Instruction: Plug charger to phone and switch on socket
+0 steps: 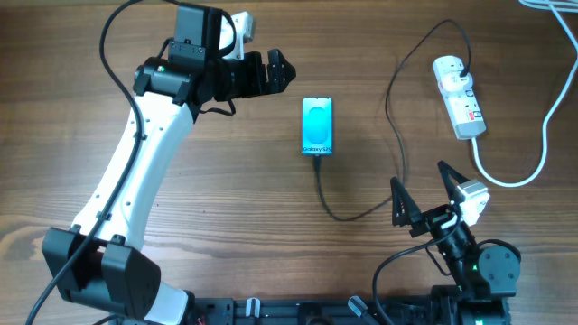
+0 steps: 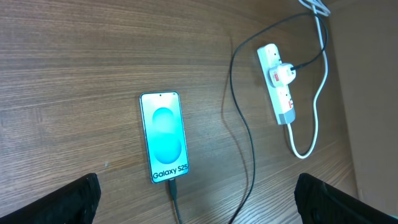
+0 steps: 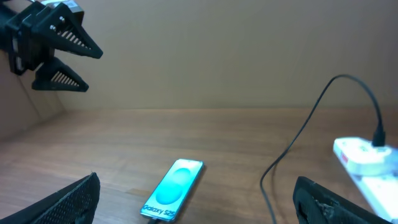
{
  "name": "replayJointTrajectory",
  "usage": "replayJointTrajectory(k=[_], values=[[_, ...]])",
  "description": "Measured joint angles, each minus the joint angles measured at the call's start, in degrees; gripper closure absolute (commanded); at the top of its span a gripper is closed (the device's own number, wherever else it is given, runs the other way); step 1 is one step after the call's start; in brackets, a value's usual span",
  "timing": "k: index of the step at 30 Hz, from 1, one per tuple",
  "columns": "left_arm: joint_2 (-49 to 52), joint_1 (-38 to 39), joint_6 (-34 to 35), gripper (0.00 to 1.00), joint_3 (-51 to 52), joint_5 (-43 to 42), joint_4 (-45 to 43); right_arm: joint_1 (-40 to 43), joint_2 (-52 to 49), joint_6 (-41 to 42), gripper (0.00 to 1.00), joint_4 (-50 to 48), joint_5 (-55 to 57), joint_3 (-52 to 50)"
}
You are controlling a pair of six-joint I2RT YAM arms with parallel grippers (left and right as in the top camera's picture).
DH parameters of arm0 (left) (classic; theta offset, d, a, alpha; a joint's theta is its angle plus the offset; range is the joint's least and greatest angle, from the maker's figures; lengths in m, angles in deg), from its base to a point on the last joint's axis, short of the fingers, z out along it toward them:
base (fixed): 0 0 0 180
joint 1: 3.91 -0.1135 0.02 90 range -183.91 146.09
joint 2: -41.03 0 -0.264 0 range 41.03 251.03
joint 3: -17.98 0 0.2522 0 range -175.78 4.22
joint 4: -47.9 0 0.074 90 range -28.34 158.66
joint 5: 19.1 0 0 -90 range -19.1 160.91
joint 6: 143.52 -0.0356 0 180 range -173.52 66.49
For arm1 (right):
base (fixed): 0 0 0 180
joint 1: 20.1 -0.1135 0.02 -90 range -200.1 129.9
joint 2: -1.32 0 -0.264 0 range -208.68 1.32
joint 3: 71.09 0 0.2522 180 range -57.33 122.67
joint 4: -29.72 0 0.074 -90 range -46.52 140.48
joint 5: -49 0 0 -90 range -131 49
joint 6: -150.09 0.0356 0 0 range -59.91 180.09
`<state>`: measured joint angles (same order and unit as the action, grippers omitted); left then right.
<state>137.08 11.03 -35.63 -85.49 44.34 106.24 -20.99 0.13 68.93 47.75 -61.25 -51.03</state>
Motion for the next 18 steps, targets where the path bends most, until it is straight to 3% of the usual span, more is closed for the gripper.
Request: replayJointTrajectory(k=[18], values=[[0.0, 0.0, 0.0, 0.0, 0.0, 0.0, 0.0, -0.1, 0.1, -5.1, 0.0, -6.8, 5.4, -1.6]])
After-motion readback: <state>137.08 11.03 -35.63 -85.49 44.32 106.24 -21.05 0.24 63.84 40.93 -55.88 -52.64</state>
